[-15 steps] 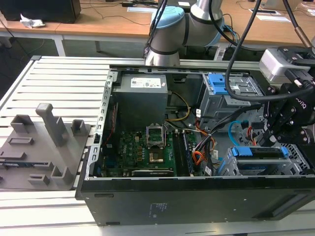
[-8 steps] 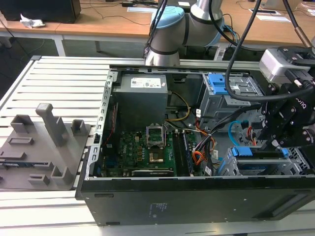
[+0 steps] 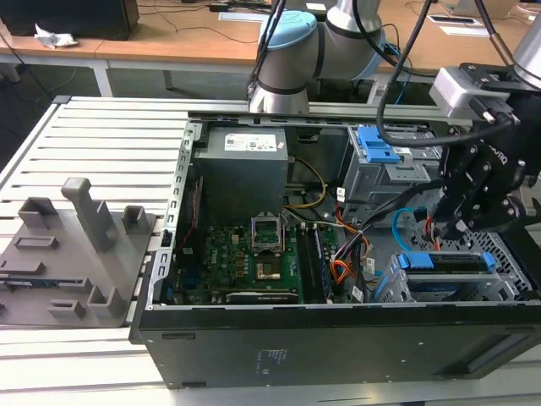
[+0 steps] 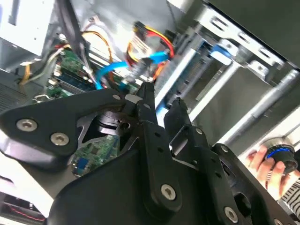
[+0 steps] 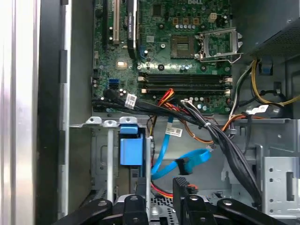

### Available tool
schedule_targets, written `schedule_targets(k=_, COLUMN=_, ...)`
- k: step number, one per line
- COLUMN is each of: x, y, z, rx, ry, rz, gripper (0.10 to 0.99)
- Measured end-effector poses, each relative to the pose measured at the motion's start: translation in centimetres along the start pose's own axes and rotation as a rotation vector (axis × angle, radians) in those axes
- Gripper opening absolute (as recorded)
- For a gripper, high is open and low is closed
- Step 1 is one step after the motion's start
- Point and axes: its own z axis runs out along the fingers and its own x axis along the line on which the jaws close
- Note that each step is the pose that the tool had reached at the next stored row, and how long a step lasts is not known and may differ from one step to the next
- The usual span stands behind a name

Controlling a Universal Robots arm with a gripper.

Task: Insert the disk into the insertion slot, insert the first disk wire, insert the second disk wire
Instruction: 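Insert the first disk wire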

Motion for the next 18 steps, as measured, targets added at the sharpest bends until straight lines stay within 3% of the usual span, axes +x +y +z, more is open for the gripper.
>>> schedule_targets(k=2, x=-0.77, y=0.01, z=-0.01, rx=0.000, ry=0.0055, rz=0.000, gripper=0.361)
schedule_targets(k=4, x=-2.06, y=0.03, z=-0.01, rx=0.000, ry=0.0109, rz=0.001, gripper=0.361)
schedule_targets(k=7, x=-2.93, y=-0.08, z=-0.02, rx=0.000, ry=0.0123, rz=0.001, gripper=0.361)
schedule_targets(k=12, x=-2.96, y=-0.93, z=0.11, rx=0.000, ry=0.0129, rz=0.001, gripper=0.361)
schedule_targets(k=18, x=-2.90, y=-1.07, z=0.57, rx=0.000, ry=0.0130, rz=0.001, gripper=0.361)
